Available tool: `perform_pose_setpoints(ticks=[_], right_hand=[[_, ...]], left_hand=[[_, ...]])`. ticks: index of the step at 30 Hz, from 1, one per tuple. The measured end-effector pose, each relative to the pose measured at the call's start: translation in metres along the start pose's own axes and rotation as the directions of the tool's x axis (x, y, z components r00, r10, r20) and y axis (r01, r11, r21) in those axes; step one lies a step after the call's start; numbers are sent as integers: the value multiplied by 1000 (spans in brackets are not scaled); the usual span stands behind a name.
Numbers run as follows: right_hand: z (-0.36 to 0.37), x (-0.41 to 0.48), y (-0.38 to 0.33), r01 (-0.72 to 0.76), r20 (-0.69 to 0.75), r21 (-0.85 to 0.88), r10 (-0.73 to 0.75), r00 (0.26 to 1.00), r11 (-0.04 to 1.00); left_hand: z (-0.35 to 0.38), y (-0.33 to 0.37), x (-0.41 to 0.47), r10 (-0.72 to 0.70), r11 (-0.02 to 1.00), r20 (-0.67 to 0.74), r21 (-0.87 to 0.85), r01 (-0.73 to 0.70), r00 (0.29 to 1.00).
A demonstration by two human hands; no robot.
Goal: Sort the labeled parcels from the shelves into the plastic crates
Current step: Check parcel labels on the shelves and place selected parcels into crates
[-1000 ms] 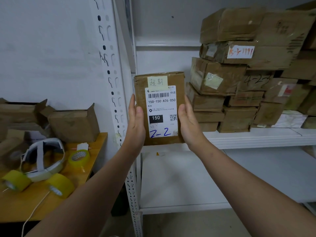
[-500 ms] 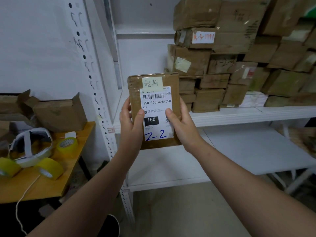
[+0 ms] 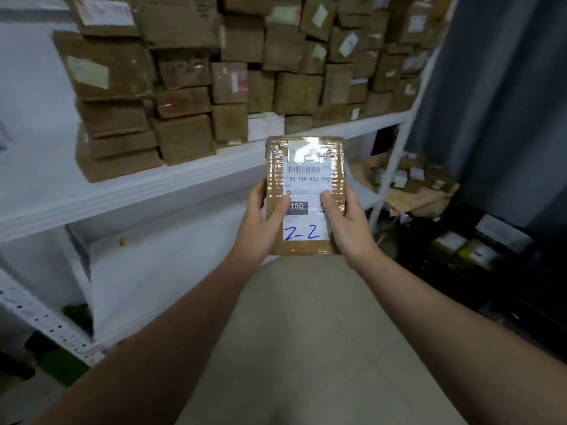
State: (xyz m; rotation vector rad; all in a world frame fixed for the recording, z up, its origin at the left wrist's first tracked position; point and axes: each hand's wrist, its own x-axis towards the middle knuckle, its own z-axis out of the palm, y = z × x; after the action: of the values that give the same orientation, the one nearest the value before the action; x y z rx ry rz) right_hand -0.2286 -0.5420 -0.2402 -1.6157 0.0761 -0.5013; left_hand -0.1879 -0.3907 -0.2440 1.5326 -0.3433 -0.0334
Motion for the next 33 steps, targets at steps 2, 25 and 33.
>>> perform_pose_setpoints(ticks=[2,25,33], right_hand=[[-44,-2,8,-29,-68,-27,27,997,999],[-272,146,130,-256,-524,36,236,818,966],[-355,197,186,-355,-634,37,297,714,934]], left_hand=[[38,-9,8,-25,999,124,29,21,992],[323,-122,229,-139,984,581,173,45,802],[433,-169,292,-194,975,701,214,57,687]])
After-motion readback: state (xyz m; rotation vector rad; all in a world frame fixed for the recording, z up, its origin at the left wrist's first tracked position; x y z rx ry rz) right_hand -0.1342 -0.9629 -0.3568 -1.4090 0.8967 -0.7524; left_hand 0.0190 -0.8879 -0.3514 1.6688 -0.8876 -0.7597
